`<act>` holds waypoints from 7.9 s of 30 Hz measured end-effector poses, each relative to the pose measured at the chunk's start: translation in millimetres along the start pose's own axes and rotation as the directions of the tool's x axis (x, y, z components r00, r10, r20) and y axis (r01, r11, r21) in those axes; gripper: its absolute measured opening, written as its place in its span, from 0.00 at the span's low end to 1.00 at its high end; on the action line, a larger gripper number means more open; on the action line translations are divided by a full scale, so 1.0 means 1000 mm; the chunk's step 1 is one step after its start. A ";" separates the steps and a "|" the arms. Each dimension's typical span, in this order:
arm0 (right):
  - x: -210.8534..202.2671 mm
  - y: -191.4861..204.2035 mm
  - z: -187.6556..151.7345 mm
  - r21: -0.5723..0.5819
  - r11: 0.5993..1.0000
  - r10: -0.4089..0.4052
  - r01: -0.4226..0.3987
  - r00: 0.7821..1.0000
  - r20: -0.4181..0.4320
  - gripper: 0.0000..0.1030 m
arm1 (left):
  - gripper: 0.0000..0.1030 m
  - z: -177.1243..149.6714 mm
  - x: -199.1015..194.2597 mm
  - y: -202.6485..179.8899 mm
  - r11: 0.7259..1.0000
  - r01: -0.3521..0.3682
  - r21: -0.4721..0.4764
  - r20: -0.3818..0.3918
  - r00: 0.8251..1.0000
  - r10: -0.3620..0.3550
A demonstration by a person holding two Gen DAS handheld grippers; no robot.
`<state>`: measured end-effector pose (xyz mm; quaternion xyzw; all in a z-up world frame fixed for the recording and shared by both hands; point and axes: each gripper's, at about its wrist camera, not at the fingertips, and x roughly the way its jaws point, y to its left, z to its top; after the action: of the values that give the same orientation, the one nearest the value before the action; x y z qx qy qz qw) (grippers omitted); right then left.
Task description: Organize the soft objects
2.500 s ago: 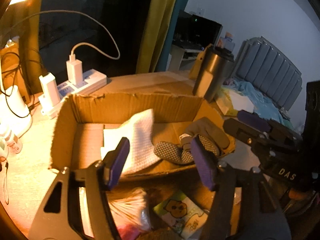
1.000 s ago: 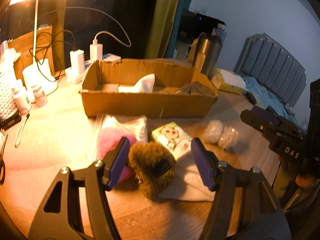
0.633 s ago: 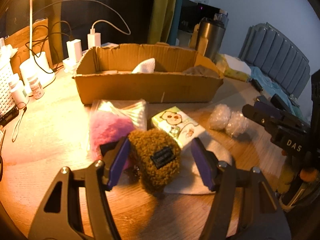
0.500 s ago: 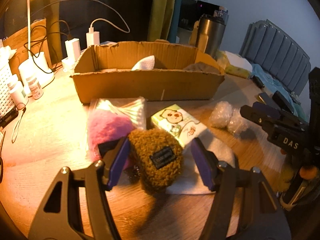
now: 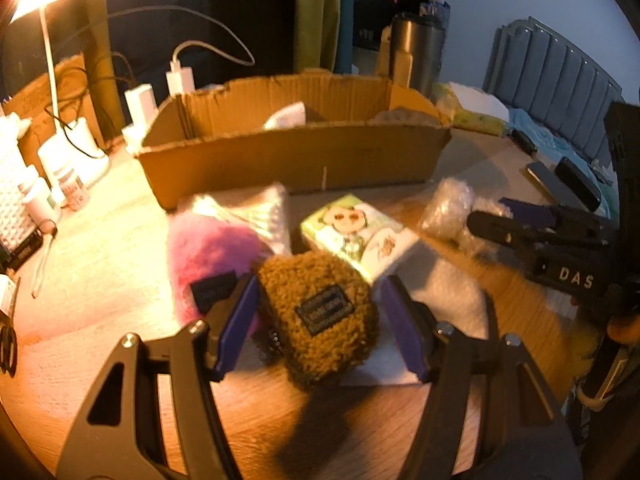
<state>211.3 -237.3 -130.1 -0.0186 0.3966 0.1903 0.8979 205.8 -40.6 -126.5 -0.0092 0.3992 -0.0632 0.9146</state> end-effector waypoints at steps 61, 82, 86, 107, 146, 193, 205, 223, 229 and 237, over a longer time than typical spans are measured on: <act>-0.115 0.024 0.084 -0.106 0.992 -0.024 0.067 0.932 0.361 0.30 | 0.45 0.121 -0.112 -0.004 0.995 0.092 -0.042 0.380 0.923 -0.070; -0.065 0.034 0.141 -0.172 0.985 0.027 0.034 0.940 0.341 0.30 | 0.45 0.164 -0.065 0.064 0.992 -0.030 -0.126 0.382 0.921 0.076; -0.052 0.036 0.148 -0.179 0.983 0.034 0.026 0.945 0.326 0.30 | 0.45 0.167 -0.047 0.075 0.991 -0.043 -0.128 0.361 0.929 0.086; 0.049 0.044 0.150 -0.195 0.978 0.100 -0.070 0.983 0.153 0.30 | 0.46 0.150 0.049 0.100 0.989 -0.083 -0.120 0.180 0.978 0.104; 0.004 0.056 0.121 -0.202 0.979 0.046 -0.019 0.991 0.129 0.54 | 0.79 0.135 -0.004 0.095 0.988 -0.084 -0.129 0.180 0.978 0.107; -0.007 0.093 0.065 -0.240 0.965 0.121 -0.106 0.992 0.046 0.55 | 0.79 0.030 -0.027 0.076 0.979 -0.074 -0.188 0.090 0.992 0.092; 0.013 0.097 0.058 -0.241 0.962 0.135 -0.132 0.991 -0.005 0.56 | 0.79 0.017 -0.008 0.076 0.981 -0.078 -0.177 0.027 0.996 0.084; 0.036 0.105 0.046 -0.253 0.956 0.131 -0.149 0.988 -0.087 0.56 | 0.64 0.008 0.005 0.075 0.988 -0.067 -0.137 -0.020 0.998 0.065; 0.039 0.108 0.042 -0.263 0.951 0.134 -0.161 0.984 -0.116 0.56 | 0.57 0.005 0.005 0.072 0.991 -0.055 -0.119 -0.033 0.998 0.052; 0.045 0.112 0.036 -0.268 0.949 0.134 -0.168 0.981 -0.142 0.56 | 0.49 -0.002 0.005 0.071 0.991 -0.032 -0.127 -0.047 0.999 0.026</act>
<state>224.1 -112.7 -124.7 -0.1259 0.4200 0.3111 0.8432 215.6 29.1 -136.7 -0.0605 0.4233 -0.0243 0.9036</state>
